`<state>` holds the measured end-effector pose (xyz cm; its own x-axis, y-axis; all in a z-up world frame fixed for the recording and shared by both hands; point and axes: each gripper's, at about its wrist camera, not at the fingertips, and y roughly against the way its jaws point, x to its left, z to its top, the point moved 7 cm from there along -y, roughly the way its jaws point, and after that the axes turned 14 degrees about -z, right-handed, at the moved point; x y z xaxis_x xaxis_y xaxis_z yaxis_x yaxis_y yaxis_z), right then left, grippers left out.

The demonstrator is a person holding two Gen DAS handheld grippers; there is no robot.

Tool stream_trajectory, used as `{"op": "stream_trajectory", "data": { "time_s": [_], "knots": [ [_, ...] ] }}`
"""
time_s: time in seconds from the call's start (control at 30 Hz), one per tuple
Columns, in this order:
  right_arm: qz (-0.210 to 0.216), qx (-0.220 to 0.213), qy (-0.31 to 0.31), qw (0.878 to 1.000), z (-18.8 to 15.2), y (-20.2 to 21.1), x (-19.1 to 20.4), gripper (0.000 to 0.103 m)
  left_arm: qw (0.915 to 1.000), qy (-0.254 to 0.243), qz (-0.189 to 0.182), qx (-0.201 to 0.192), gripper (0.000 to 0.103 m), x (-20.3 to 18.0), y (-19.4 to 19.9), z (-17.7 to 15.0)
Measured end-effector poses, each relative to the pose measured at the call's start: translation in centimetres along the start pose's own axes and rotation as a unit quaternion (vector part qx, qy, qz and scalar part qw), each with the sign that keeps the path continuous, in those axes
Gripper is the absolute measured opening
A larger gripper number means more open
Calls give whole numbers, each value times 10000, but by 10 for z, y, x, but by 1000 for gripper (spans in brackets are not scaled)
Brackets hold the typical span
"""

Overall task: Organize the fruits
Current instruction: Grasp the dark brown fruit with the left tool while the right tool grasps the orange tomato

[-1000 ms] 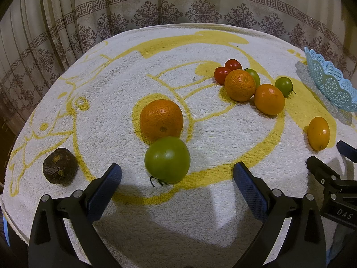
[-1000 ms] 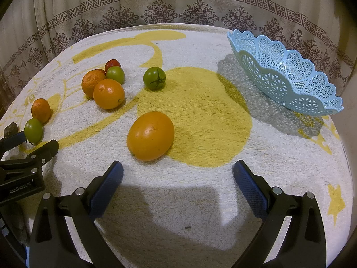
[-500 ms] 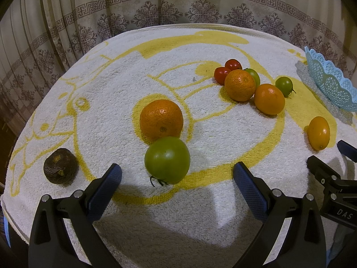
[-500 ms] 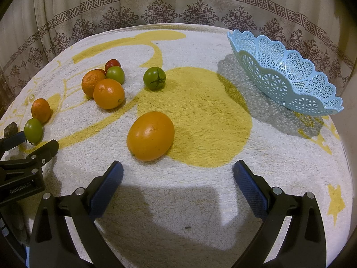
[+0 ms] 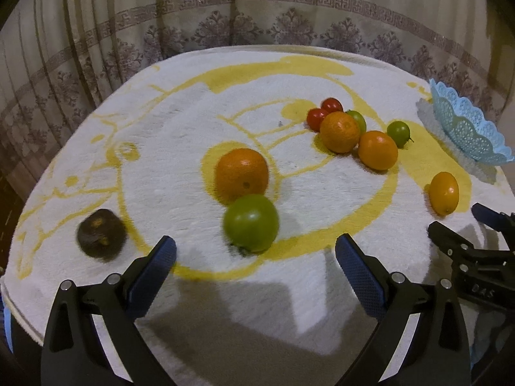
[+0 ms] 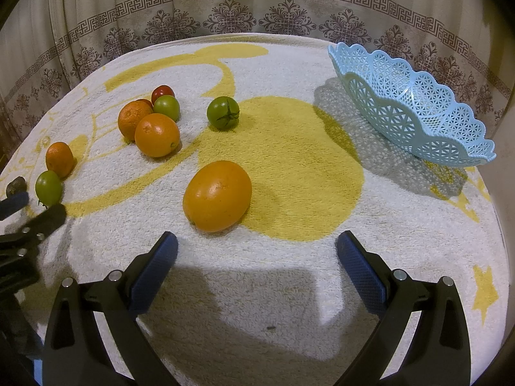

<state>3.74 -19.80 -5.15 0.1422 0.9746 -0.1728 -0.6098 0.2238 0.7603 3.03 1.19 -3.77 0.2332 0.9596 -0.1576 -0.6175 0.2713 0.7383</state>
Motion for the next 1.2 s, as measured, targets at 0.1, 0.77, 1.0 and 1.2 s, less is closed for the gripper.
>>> {"op": "stream_trajectory", "data": {
  "time_s": [0.1,0.77,1.0,1.2],
  "knots": [
    [33,31,14,10000,1,-1,-1,101,9997,0,170,-172,98,9,15,3],
    [21,18,32,10000,1,-1,-1,101,9934,928,569,-366,77,110,42,-3],
    [183,-44,-58,9998,3,8,-3,101,9930,1063,429,-276,51,118,34,-5],
    [577,-85,-105,9982,10,18,1,97,9940,1000,313,-319,40,115,35,-2]
  ]
}}
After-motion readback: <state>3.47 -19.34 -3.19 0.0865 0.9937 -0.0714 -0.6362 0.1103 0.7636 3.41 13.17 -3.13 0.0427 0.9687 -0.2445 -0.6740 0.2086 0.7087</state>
